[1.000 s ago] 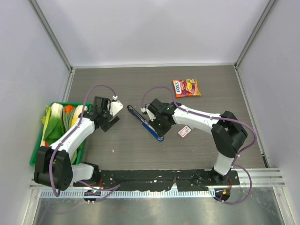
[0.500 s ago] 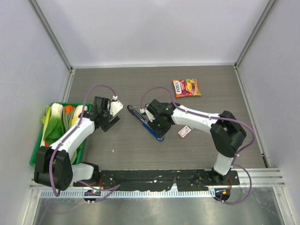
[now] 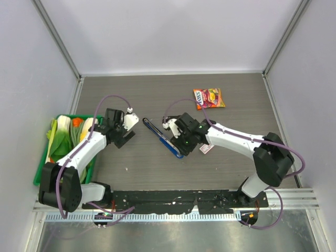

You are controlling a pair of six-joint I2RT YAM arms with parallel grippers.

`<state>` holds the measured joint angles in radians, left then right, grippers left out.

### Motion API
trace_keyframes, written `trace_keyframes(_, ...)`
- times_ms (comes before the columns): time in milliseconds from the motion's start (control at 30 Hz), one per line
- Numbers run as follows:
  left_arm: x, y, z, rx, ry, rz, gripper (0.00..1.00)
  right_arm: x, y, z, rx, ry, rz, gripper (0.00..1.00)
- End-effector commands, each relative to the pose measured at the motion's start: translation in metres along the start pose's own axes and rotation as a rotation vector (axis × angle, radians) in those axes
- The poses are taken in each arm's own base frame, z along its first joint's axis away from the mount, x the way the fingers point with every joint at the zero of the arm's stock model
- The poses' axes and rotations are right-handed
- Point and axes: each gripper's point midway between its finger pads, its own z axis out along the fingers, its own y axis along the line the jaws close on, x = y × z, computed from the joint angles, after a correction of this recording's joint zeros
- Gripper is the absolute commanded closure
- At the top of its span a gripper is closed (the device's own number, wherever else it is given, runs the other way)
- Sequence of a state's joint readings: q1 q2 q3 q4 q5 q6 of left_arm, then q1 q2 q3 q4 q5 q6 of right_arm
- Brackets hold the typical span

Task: Load the staples into the stapler
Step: Install the staple into the stapler, then close the stapler at the center of the board.

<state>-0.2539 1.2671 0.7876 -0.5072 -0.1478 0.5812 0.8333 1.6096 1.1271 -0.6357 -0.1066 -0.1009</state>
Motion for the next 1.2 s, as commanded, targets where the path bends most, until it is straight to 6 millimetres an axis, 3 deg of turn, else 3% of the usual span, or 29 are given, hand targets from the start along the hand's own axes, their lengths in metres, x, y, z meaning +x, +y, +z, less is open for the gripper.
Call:
trace_keyframes(0, -0.018, -0.006, 0.002, 0.046, -0.087, -0.023, 0.12, -0.002, 0.000, 0.005, -0.005, -0.118, -0.053, 0.56)
trace_keyframes(33, -0.021, -0.005, 0.000, 0.051, -0.097, -0.032, 0.12, 0.004, -0.002, 0.008, 0.008, -0.122, -0.058, 0.56)
trace_keyframes(367, -0.015, -0.007, 0.002, 0.064, -0.098, -0.059, 0.12, -0.017, -0.001, 0.022, -0.001, -0.221, -0.060, 0.50)
trace_keyframes(600, -0.014, -0.007, 0.004, 0.060, -0.094, -0.060, 0.12, -0.015, -0.005, 0.043, 0.011, -0.190, -0.048, 0.49)
trace_keyframes(700, -0.013, -0.007, 0.004, 0.060, -0.092, -0.062, 0.12, -0.014, -0.008, 0.049, 0.017, -0.173, -0.051, 0.59)
trace_keyframes(733, -0.013, -0.007, 0.004, 0.062, -0.093, -0.060, 0.12, -0.012, -0.008, 0.050, 0.016, -0.169, -0.055, 0.73)
trace_keyframes(833, -0.014, -0.006, 0.004, 0.070, -0.105, -0.060, 0.11, -0.011, -0.009, 0.046, 0.022, -0.168, -0.100, 0.87)
trace_keyframes(1000, -0.030, -0.017, 0.006, 0.146, -0.249, 0.034, 0.07, -0.006, -0.022, 0.034, 0.050, -0.185, -0.252, 0.92)
trace_keyframes(1100, -0.045, -0.040, -0.002, 0.276, -0.365, 0.191, 0.07, -0.004, -0.027, 0.028, 0.027, -0.203, -0.253, 0.93)
trace_keyframes(1133, -0.055, -0.060, -0.011, 0.380, -0.456, 0.245, 0.07, -0.004, -0.029, 0.027, 0.027, -0.208, -0.252, 0.93)
trace_keyframes(1167, -0.051, -0.073, -0.017, 0.442, -0.476, 0.297, 0.06, -0.004, -0.032, 0.026, 0.014, -0.213, -0.247, 0.94)
